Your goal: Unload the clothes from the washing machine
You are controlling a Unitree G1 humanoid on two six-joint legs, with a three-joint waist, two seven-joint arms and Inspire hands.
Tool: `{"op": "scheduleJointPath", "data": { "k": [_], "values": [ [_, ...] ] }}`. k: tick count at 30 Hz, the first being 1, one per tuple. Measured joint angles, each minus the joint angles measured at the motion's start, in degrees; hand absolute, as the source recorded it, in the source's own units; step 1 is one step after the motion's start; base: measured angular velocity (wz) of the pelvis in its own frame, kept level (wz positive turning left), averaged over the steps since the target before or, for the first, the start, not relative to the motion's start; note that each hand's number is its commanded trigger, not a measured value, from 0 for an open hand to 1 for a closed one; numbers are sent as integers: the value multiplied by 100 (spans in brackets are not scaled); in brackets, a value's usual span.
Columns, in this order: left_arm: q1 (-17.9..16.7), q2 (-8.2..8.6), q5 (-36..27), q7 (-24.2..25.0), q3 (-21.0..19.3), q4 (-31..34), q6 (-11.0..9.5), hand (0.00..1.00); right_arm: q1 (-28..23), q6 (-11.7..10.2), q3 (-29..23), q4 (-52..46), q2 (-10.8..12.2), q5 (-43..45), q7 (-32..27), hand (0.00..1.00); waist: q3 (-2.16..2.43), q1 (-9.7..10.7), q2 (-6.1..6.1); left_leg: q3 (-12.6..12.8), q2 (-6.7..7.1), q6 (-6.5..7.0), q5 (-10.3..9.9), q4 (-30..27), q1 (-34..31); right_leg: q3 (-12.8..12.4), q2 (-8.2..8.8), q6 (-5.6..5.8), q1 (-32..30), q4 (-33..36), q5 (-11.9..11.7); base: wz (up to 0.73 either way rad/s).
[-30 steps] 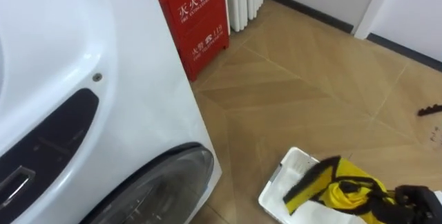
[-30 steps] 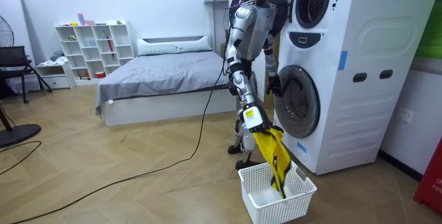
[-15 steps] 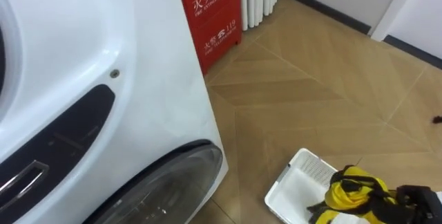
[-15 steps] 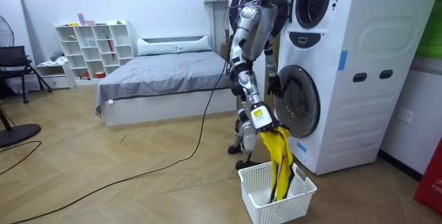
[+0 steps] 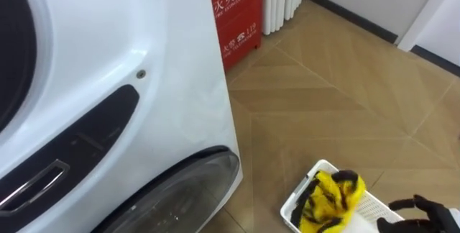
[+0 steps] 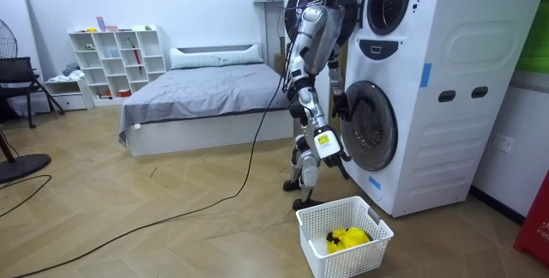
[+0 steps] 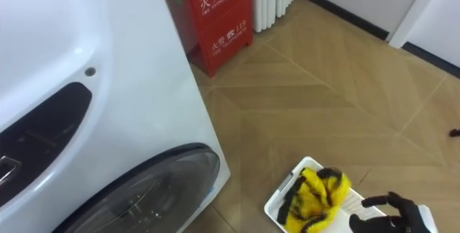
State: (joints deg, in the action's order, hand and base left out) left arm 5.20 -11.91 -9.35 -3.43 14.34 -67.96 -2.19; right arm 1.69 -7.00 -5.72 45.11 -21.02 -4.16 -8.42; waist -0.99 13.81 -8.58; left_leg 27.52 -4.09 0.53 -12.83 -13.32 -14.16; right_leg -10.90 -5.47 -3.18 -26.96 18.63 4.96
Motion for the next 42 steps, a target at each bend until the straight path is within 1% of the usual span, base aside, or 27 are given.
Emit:
{"op": "scheduleJointPath", "data": {
  "k": [5,8,14,18,20,21,22,23,24,25,26,27,28,29,30,31,32,33,34,35,36,37,39,40,42],
  "values": [
    [-5,0,-3,-1,0,-72,-20,0,-18,-1,-2,20,5,3,111,0,2,-6,-3,-6,5,0,35,93,20,24,16,-1,-1,-12,1,3],
    [-5,0,-2,-2,1,-70,-22,0,5,-5,-3,135,5,5,108,0,2,-7,-3,0,85,12,96,214,68,24,38,2,1,-11,6,0],
    [-7,-3,5,-3,-4,-75,-25,0,-30,-5,-3,145,7,44,110,0,4,-8,-6,-19,84,14,100,234,77,36,45,3,3,-7,11,1],
    [-30,-3,3,27,-52,-76,-30,0,-227,-1,-24,145,7,112,140,0,2,-9,8,-93,82,9,104,203,151,180,90,-18,143,11,72,20],
    [-151,-5,2,70,-95,-40,-36,0,-339,2,-22,155,14,106,196,0,2,-46,18,-107,81,5,105,206,304,240,100,-31,318,-2,125,18],
    [-262,-6,36,107,-102,19,-34,0,-418,4,-19,192,31,96,224,0,4,-26,16,-204,86,2,107,202,406,342,133,-40,461,-15,179,30],
    [-299,-11,81,135,-103,48,-36,0,-476,4,-18,205,49,89,233,0,1,-24,22,-282,88,-2,109,201,460,379,149,-46,534,-19,209,49],
    [-343,-15,133,158,-103,79,-53,0,-584,1,-1,270,90,44,278,0,-20,-33,85,-423,96,-9,113,206,554,501,193,-62,657,-10,285,58],
    [-384,-13,130,161,-102,106,-65,0,-633,-3,-2,495,153,-51,333,0,-10,-45,102,-508,117,-20,120,218,655,634,230,-72,800,-14,335,57],
    [-418,-13,130,161,-102,108,-75,0,-627,9,-2,642,193,-107,357,0,-13,-79,164,-563,124,-37,132,238,708,680,243,-75,864,-15,361,48],
    [-534,-11,156,156,-122,165,-115,0,-652,40,-4,852,288,-214,387,0,24,-184,196,-615,123,-46,138,274,822,759,254,-94,1001,-44,396,38],
    [-617,0,235,151,-127,181,-142,0,-732,59,-2,953,398,-303,444,0,38,-240,247,-684,114,-62,147,287,914,843,262,-101,1164,-133,400,36],
    [-654,7,279,147,-135,197,-144,0,-737,58,4,1046,455,-337,485,0,49,-290,264,-742,103,-63,148,291,952,892,264,-108,1241,-189,397,41],
    [-756,11,341,139,-133,257,-145,0,-733,65,60,1256,566,-384,570,0,79,-323,322,-867,95,-65,149,293,1011,1006,277,-120,1388,-271,400,54],
    [-855,16,341,130,-124,322,-145,0,-729,89,248,1441,630,-522,662,0,92,-337,376,-1035,96,-70,151,299,1079,1150,294,-130,1545,-356,405,59],
    [-890,21,342,125,-122,356,-145,0,-730,97,311,1518,663,-573,722,0,85,-339,410,-1094,98,-71,152,302,1108,1215,301,-131,1618,-401,406,59],
    [-930,37,379,113,-171,397,-146,0,-726,143,374,1617,748,-629,803,0,88,-417,481,-1178,101,-74,154,303,1155,1297,315,-138,1722,-432,415,43],
    [-943,75,398,69,-288,390,-146,0,-710,173,438,1773,828,-679,869,0,93,-540,559,-1233,103,-76,155,302,1195,1348,320,-140,1823,-515,423,35],
    [-946,93,399,24,-318,390,-146,0,-699,194,454,1821,870,-683,905,0,103,-591,590,-1262,102,-76,155,302,1201,1396,326,-140,1861,-552,423,38],
    [-944,126,399,-13,-370,388,-146,0,-669,212,452,1916,939,-717,979,0,87,-639,637,-1354,102,-78,154,308,1241,1514,338,-137,1995,-641,415,48],
    [-965,161,415,-14,-443,385,-146,0,-674,217,461,1979,985,-732,1048,0,89,-679,672,-1430,112,-79,153,332,1294,1604,350,-135,2120,-722,416,48],
    [-977,189,461,-13,-524,384,-145,0,-682,219,462,2018,1002,-737,1090,0,98,-725,688,-1468,117,-79,153,351,1330,1631,351,-134,2176,-761,416,36],
    [-1032,232,455,-16,-655,384,-145,0,-681,257,560,2245,1029,-802,1246,0,89,-898,753,-1599,139,-79,153,387,1486,1756,369,-122,2421,-920,411,27],
    [-1040,235,447,-15,-696,381,-146,0,-681,286,586,2277,1031,-804,1277,0,90,-931,770,-1622,143,-79,153,387,1500,1775,373,-121,2455,-926,412,31],
    [-1130,239,456,-11,-921,375,-146,0,-663,307,617,2430,1052,-809,1344,0,81,-978,818,-1737,168,-79,153,404,1551,1932,396,-110,2627,-1038,419,32]
  ]
}}
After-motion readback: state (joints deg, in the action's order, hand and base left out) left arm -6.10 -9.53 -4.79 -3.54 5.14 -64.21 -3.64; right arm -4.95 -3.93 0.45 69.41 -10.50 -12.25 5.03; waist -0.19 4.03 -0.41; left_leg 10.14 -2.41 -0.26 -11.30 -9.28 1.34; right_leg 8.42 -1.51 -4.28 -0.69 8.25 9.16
